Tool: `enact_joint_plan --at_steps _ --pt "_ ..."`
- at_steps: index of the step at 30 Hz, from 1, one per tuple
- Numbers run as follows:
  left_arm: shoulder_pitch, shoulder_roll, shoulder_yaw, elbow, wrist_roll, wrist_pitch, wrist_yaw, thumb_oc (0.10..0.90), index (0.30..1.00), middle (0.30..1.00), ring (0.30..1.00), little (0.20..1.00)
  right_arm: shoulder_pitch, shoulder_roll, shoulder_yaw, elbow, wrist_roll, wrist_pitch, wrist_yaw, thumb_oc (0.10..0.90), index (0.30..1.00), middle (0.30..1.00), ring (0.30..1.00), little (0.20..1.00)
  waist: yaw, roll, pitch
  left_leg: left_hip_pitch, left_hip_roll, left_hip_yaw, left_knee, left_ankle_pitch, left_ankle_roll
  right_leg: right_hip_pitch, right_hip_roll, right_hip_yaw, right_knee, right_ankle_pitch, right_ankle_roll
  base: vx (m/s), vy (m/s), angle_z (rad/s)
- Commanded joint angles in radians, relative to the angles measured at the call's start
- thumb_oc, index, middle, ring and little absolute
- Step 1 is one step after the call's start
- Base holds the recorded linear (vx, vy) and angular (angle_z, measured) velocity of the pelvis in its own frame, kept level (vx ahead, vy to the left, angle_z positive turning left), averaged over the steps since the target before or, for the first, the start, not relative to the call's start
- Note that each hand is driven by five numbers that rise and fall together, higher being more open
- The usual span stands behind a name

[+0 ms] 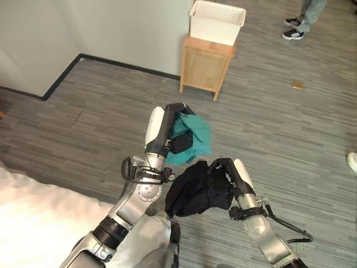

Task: Pick up bed clothes into laundry basket.

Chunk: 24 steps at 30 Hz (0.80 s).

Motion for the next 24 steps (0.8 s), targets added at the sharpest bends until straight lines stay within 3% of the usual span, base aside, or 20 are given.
enact_joint_plan --at_steps 1,7,9,14,19,24 --pt "-0.091 -0.081 0.033 -0.092 0.059 -0.086 0.035 0.400 0.300 0.300 0.300 0.300 -0.072 -0.008 -0.062 -0.080 -0.013 -0.083 -0.076 0.400 0.300 0.300 0.300 0.300 -0.018 0.016 -0.103 -0.019 0.095 0.087 -0.001 -0.074 -0.124 0.013 0.034 -0.065 -0.186 0.177 -0.022 0.09 -0.042 0.09" --pt "-0.091 -0.080 0.044 -0.106 0.074 -0.095 0.035 0.400 0.300 0.300 0.300 0.300 -0.077 -0.003 -0.069 -0.131 -0.023 -0.090 -0.083 0.400 0.300 0.300 0.300 0.300 -0.015 0.002 -0.117 0.008 0.095 0.075 -0.001 -0.098 -0.119 0.032 0.020 -0.015 -0.232 0.211 -0.018 0.04 -0.048 -0.01" --pt "-0.081 -0.075 0.057 -0.122 0.068 -0.107 0.019 0.400 0.300 0.300 0.300 0.300 -0.089 -0.006 -0.069 -0.171 -0.017 -0.103 -0.071 0.400 0.300 0.300 0.300 0.300 -0.003 -0.010 -0.151 0.003 0.099 0.088 -0.001 -0.101 -0.125 0.111 0.005 -0.020 -0.358 0.189 -0.022 0.02 -0.052 -0.01" --pt "-0.019 -0.047 0.103 -0.172 0.033 -0.128 -0.017 0.400 0.300 0.300 0.300 0.300 -0.093 -0.024 -0.058 -0.255 -0.015 -0.120 -0.043 0.400 0.300 0.300 0.300 0.300 0.010 -0.018 -0.187 0.010 0.135 0.111 -0.001 -0.085 -0.146 0.154 0.002 -0.005 -0.483 0.232 -0.012 0.03 -0.098 -0.41" --pt "0.023 -0.039 0.127 -0.190 0.008 -0.140 -0.038 0.400 0.300 0.300 0.300 0.300 -0.070 -0.044 -0.054 -0.316 -0.015 -0.140 -0.025 0.400 0.300 0.300 0.300 0.300 -0.007 -0.010 -0.207 0.045 0.174 0.130 -0.001 -0.095 -0.167 0.168 0.007 0.034 -0.500 0.201 -0.009 0.03 -0.121 -0.36" --pt "0.017 -0.051 0.110 -0.173 -0.002 -0.143 -0.046 0.400 0.300 0.300 0.300 0.300 -0.041 -0.045 -0.063 -0.324 0.003 -0.138 -0.024 0.400 0.300 0.300 0.300 0.300 -0.035 0.005 -0.214 0.045 0.186 0.124 -0.001 -0.071 -0.179 0.164 0.024 0.026 -0.500 0.196 -0.022 -0.02 -0.095 -0.18"
